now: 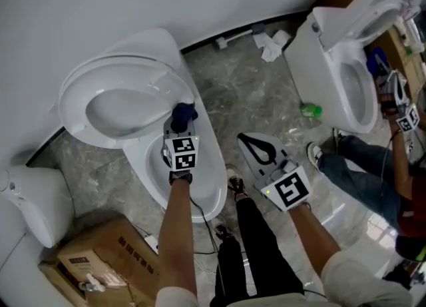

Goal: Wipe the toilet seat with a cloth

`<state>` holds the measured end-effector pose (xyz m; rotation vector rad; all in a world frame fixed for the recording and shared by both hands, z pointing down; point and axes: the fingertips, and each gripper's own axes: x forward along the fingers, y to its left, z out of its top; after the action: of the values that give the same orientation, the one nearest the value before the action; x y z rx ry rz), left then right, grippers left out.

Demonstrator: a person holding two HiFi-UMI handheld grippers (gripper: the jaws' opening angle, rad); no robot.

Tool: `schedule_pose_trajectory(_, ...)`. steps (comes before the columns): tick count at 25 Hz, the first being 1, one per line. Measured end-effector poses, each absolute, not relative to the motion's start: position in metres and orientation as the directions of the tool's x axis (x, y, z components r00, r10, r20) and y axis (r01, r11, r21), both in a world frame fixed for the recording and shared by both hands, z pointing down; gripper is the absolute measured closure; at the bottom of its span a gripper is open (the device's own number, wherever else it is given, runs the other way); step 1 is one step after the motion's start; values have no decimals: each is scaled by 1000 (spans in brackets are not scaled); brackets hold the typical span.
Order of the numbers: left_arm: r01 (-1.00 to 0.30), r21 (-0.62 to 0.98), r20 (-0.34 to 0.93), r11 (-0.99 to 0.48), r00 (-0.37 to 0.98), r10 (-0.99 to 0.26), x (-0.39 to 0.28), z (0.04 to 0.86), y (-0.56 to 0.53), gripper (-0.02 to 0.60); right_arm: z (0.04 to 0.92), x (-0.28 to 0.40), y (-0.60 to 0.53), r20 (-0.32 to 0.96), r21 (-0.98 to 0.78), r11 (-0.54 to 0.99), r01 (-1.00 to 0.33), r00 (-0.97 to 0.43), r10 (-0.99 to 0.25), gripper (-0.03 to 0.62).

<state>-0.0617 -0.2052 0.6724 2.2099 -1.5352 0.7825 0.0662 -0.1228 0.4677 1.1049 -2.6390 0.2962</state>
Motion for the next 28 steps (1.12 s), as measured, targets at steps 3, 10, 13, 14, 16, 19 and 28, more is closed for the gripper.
schedule_pose_trajectory(3,-941,-27,626,-338,248,-740,-63,685,-202,543,470,62,-123,325,-89,700,-709,-685,-652,571)
schedule_pose_trajectory(10,-980,3,622,-201,159,-766,-87,703,-193,543,473,64,-128,331,-98,691,-716,-678,-656,571)
schedule_pose_trajectory(13,-990,5,608,-141,115,-785,-96,708,-187,543,473,66,-127,332,-87,695,-714,-679,-655,571)
schedule_pose_trajectory(14,-992,5,607,-124,101,-788,-99,709,-185,543,473,66,-127,335,-86,695,-713,-678,-654,571)
schedule_pose_trajectory(16,-996,6,610,-90,75,-789,-107,710,-182,543,472,66,-128,339,-84,697,-712,-678,-652,571)
schedule_pose_trajectory(19,-999,6,629,-44,38,-777,-124,712,-170,543,469,62,-127,336,-80,703,-706,-683,-648,571)
schedule_pose_trajectory(28,-999,-39,664,20,-41,-747,-175,712,-139,543,459,46,-123,325,-75,714,-696,-694,-642,571)
